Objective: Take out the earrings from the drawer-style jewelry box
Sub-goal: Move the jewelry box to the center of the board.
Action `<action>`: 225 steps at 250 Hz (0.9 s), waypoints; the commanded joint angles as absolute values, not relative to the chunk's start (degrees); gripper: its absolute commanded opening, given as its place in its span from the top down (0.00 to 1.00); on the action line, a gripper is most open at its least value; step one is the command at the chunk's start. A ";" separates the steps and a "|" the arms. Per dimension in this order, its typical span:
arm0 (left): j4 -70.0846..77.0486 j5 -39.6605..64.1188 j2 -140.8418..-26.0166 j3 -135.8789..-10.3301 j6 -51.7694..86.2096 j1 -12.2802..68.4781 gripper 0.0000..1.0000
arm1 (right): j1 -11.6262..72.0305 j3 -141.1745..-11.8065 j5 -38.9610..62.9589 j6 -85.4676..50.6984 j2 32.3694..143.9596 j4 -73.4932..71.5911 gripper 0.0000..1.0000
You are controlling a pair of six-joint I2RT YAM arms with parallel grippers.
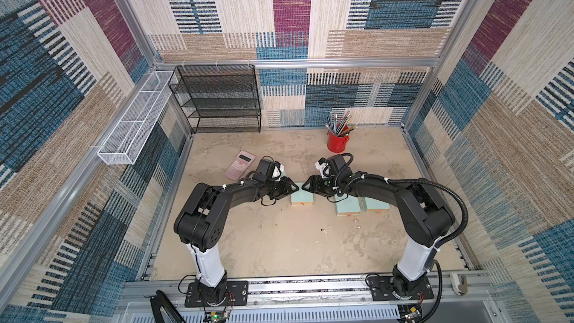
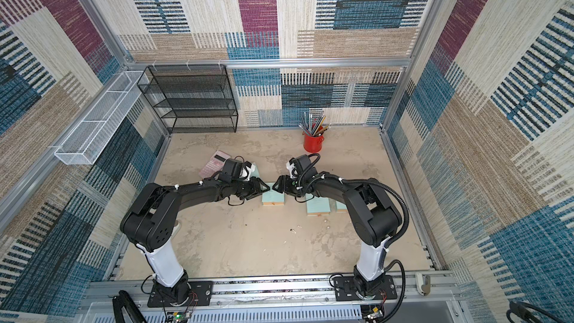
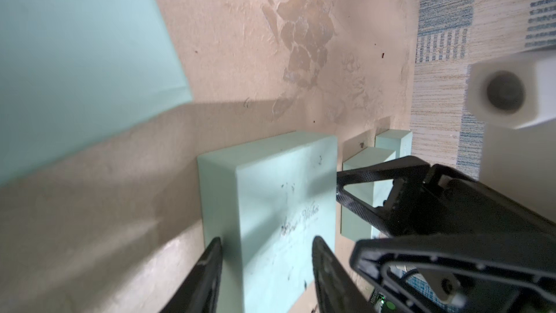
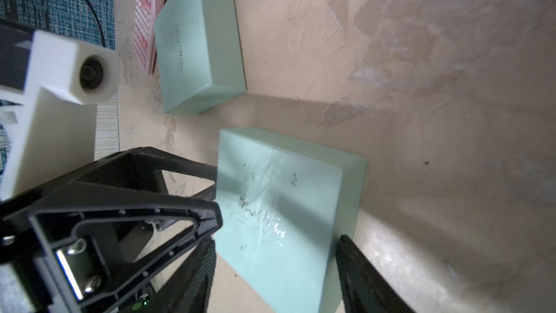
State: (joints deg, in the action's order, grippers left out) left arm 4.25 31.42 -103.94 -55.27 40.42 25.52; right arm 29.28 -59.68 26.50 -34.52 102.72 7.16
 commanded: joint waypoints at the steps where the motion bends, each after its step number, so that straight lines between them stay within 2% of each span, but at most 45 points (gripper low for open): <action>1: 8.00 35.17 -102.90 -53.63 41.28 25.82 0.51 | 29.36 -58.61 26.70 -33.72 100.87 6.72 0.33; 96: 10.28 37.88 -101.39 -51.12 43.10 28.21 0.51 | 29.44 -54.61 27.20 -34.44 96.66 7.22 0.28; 225: 11.57 37.88 -101.21 -50.25 44.32 31.45 0.50 | 29.62 -48.33 26.35 -36.14 90.72 7.68 0.26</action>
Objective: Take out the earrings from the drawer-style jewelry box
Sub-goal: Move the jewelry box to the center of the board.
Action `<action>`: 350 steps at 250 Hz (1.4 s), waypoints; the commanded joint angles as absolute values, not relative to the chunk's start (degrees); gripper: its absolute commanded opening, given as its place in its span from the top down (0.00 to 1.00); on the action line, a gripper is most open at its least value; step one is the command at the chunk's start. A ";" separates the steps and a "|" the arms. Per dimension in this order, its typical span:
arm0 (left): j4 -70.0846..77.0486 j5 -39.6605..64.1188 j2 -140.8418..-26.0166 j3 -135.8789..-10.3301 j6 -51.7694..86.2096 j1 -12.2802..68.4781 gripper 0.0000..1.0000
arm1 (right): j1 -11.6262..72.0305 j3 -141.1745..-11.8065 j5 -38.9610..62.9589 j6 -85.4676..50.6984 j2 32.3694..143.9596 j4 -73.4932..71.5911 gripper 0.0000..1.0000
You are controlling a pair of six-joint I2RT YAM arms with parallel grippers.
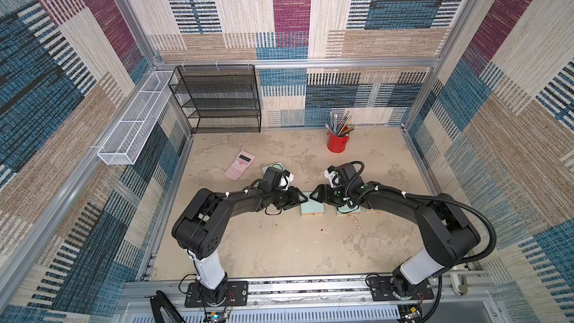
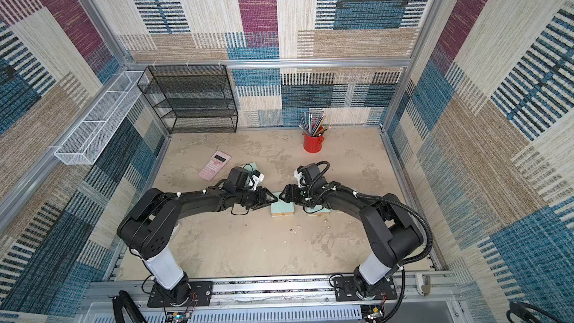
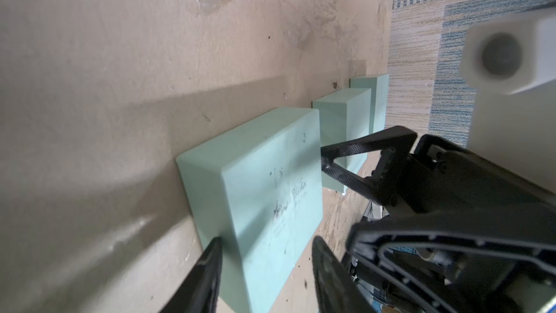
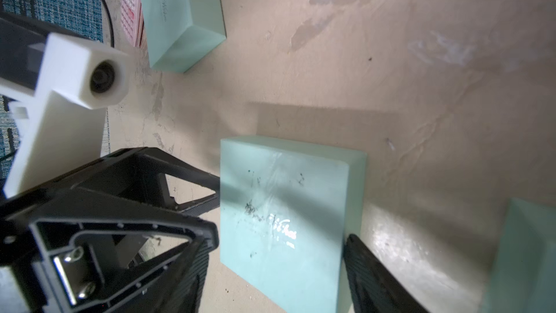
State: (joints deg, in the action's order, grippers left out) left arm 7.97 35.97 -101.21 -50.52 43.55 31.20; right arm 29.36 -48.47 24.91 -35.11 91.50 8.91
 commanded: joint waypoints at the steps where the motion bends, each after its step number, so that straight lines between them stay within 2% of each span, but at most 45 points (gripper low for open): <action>1: 11.58 37.88 -101.23 -50.22 44.35 31.46 0.51 | 29.62 -48.29 26.27 -36.17 90.71 7.71 0.26; 158: 14.68 38.67 -104.48 -51.63 46.03 34.26 0.50 | 29.71 -46.86 20.15 -37.45 87.27 10.59 0.25; 350: 15.50 38.42 -106.00 -52.13 46.91 35.35 0.51 | 29.71 -46.01 17.36 -37.54 86.22 12.22 0.24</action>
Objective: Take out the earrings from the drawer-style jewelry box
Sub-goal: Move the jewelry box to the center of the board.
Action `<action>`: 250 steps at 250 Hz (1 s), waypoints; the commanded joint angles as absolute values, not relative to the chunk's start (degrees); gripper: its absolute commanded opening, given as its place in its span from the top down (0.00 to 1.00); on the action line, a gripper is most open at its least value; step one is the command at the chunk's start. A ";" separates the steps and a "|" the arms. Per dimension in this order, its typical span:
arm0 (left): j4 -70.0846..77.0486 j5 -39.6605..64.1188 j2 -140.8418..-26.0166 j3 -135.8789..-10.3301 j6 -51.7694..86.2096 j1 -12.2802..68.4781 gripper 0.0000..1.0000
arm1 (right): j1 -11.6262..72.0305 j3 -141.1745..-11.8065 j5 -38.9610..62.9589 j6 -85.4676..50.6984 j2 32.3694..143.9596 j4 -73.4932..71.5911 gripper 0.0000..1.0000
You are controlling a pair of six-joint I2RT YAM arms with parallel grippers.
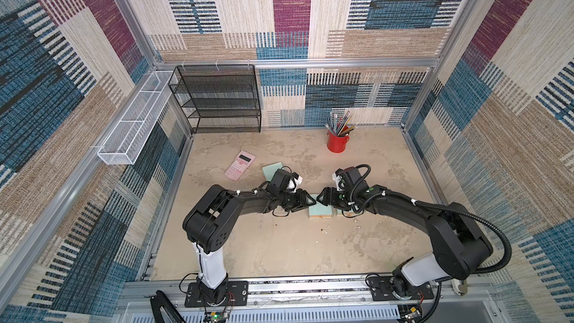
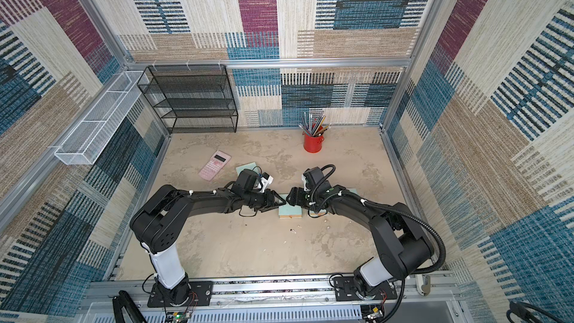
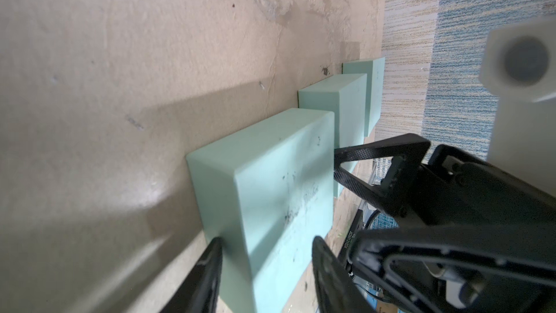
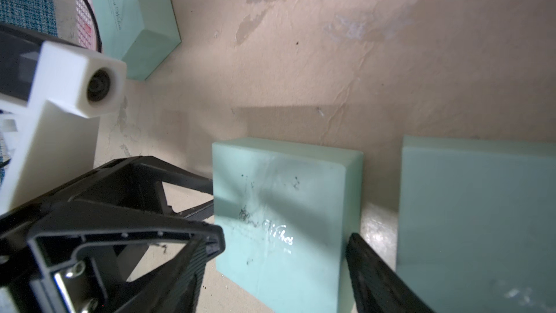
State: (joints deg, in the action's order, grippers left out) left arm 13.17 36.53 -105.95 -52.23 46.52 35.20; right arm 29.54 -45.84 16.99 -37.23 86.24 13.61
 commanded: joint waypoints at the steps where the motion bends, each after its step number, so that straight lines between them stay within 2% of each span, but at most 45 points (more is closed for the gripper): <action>1: 15.49 38.41 -105.95 -52.17 46.92 35.34 0.51 | 29.71 -46.03 17.34 -37.54 86.22 12.26 0.24; 250: 15.35 35.48 -100.12 -47.80 47.93 33.92 0.50 | 29.71 -48.04 15.47 -37.07 85.78 14.77 0.25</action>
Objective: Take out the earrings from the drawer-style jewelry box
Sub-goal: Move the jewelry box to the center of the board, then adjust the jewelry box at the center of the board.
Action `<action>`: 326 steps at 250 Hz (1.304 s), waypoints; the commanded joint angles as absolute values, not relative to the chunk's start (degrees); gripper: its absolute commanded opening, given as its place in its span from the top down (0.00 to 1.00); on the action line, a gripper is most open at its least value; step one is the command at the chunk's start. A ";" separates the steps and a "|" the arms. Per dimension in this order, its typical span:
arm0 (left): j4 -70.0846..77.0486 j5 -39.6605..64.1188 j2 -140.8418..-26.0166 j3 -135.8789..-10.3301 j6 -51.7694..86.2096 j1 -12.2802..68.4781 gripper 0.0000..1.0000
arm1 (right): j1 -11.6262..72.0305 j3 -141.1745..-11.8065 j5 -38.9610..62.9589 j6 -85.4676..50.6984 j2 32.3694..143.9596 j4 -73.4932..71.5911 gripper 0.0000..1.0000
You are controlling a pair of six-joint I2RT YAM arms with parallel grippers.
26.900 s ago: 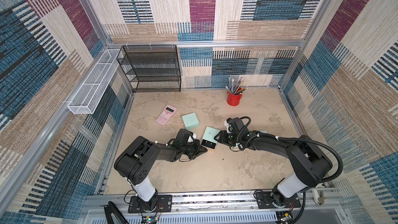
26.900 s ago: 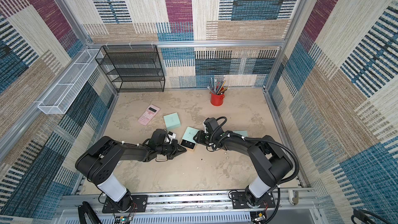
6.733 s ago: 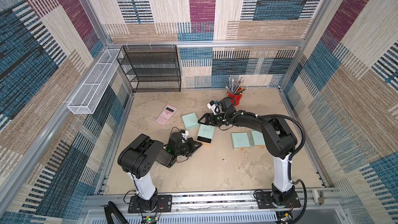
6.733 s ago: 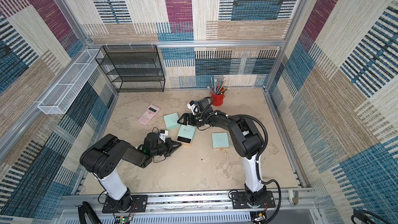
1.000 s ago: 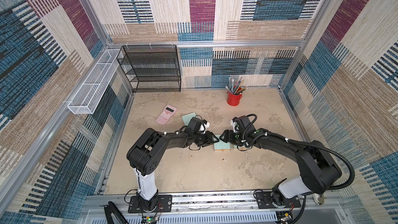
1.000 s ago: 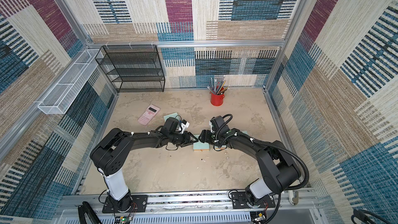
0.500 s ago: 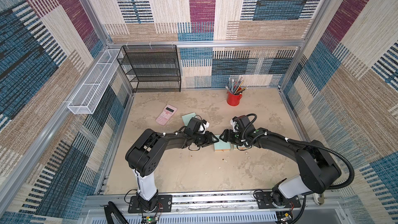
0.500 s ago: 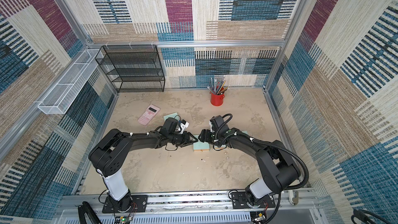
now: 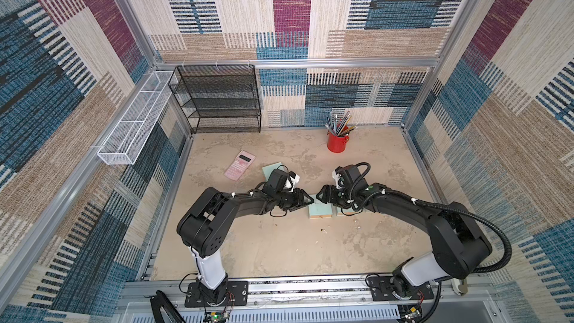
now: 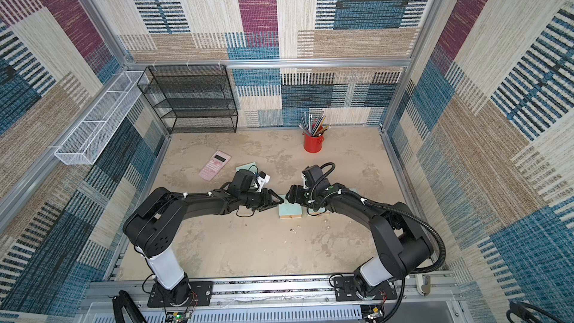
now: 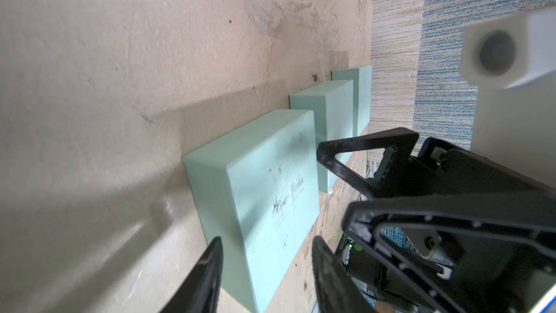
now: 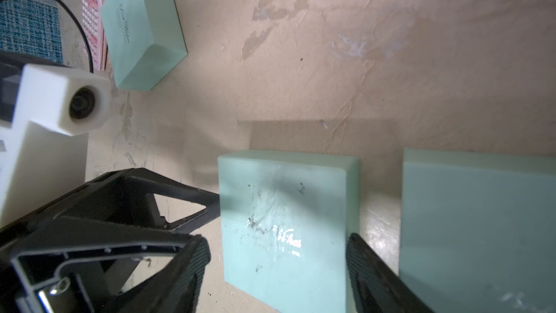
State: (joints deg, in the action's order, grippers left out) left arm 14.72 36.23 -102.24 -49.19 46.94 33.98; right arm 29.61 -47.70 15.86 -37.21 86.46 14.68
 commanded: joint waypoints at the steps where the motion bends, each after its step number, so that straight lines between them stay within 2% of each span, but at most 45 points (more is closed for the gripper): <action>1: 15.37 35.45 -99.98 -47.72 47.96 33.92 0.51 | 29.71 -48.01 15.47 -37.03 85.69 14.85 0.25; 64: 10.89 33.62 -89.22 -42.23 46.64 33.88 0.51 | 29.71 -48.89 14.06 -37.02 83.09 17.35 0.24; 116: -2.17 25.20 -73.36 -40.21 41.86 33.16 0.47 | 29.71 -51.83 10.67 -34.83 79.44 20.42 0.24; 146: -14.58 17.22 -63.81 -42.83 37.55 31.92 0.36 | 29.71 -53.27 9.41 -33.00 78.55 18.38 0.21; 192: -25.97 7.08 -57.51 -48.29 33.62 28.21 0.13 | 29.71 -53.36 12.76 -31.92 79.73 7.87 0.04; 218: -29.08 4.69 -58.92 -51.91 32.88 25.65 0.00 | 29.71 -54.74 16.53 -32.90 83.42 1.52 0.01; 272: -24.69 9.69 -72.58 -61.06 30.63 19.98 0.00 | 29.87 -60.56 24.20 -34.36 94.29 -4.92 0.01; 299: -23.08 12.67 -84.20 -68.74 30.86 17.02 0.05 | 31.14 -62.58 26.14 -34.09 98.24 -5.13 0.00; 326: -21.29 16.14 -95.61 -76.20 29.99 14.57 0.14 | 32.81 -63.80 28.15 -34.99 101.85 -6.10 0.10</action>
State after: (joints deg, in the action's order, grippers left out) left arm -24.25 11.46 -86.80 -70.24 32.60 16.58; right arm 31.40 -62.35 23.99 -33.67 98.80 -2.70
